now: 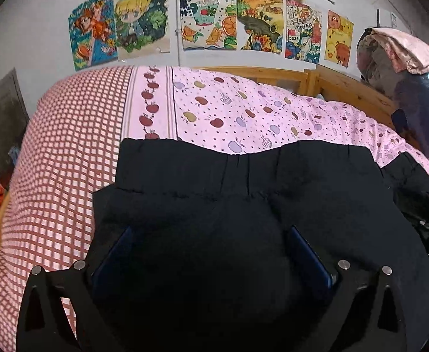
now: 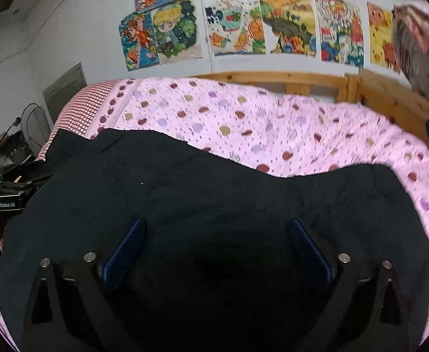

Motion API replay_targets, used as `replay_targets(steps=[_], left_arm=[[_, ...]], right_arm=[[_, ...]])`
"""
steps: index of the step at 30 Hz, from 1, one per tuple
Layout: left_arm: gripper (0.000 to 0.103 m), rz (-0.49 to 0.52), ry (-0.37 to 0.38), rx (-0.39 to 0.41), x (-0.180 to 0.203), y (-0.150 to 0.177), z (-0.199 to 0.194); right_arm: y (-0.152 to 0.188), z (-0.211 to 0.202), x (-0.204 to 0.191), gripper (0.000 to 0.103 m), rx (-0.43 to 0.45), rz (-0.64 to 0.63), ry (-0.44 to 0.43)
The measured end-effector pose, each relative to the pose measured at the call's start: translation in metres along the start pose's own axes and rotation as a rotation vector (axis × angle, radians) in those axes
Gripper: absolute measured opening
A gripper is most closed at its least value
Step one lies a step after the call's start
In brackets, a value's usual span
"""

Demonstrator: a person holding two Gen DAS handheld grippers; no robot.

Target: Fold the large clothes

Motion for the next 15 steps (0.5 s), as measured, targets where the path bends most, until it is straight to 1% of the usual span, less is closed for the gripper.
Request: replay_targets(steps=[3, 6, 9, 15], left_arm=[[0.103, -0.029, 0.036, 0.006, -0.004, 0.003, 0.002], [0.103, -0.050, 0.060, 0.012, -0.006, 0.005, 0.003], [0.103, -0.048, 0.057, 0.010, -0.005, 0.006, 0.006], [0.103, -0.041, 0.052, 0.017, -0.004, 0.008, 0.006]], right_arm=[[0.006, 0.008, 0.000, 0.100, -0.005, 0.009, -0.003], [0.011, 0.012, 0.001, 0.101, -0.004, 0.024, -0.024], [0.014, 0.016, 0.002, 0.102, -0.009, 0.036, -0.038], [0.018, 0.022, 0.001, 0.102, -0.024, 0.038, -0.030]])
Point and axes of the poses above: each gripper's, at about its wrist camera, not at the fingertips, and z roughly the way its jaws point, x to its right, y to its underside, the point moved 7 cm from there along z, roughly the way its jaws point, and after that the axes turned 2 degrees about -z, right-handed, at the moved point
